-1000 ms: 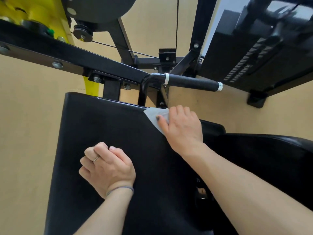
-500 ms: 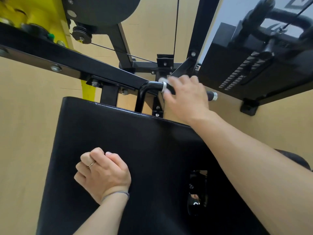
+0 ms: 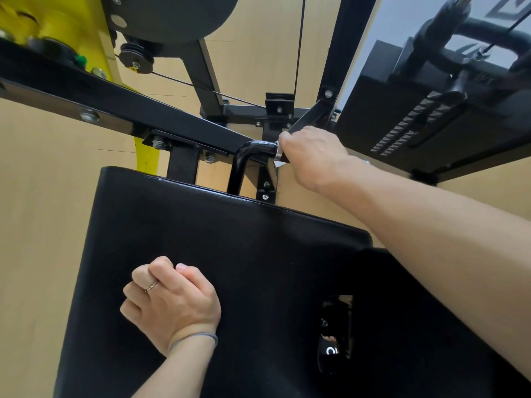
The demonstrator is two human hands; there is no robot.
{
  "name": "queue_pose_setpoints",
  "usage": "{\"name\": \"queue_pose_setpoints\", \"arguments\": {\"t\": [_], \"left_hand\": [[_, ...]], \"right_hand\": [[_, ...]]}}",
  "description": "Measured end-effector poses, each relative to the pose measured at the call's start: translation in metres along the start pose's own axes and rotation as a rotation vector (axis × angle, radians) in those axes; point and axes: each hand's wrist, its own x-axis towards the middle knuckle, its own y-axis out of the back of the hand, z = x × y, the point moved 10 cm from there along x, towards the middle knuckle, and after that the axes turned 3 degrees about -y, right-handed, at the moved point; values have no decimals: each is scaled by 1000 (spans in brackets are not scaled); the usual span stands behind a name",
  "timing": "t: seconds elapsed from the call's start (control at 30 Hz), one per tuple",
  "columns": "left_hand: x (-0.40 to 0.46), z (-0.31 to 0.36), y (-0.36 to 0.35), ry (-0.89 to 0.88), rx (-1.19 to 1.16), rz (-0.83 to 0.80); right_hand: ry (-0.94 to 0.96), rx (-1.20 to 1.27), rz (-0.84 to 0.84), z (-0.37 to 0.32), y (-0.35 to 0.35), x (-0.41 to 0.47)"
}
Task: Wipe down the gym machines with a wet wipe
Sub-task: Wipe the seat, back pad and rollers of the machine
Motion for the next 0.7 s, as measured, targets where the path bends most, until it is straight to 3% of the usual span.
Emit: {"name": "queue_pose_setpoints", "arguments": {"t": [0.13,0.4,0.7], "left_hand": [[0,0,-1,-3,5,-3],[1,1,-1,11,-3,-14],[0,0,0,18,-24,-2]], "right_hand": [[-57,220,-5,-5,6,8],[-93,122,-288,-15,-2,5],[48,-78,17,-12,7,19]]}}
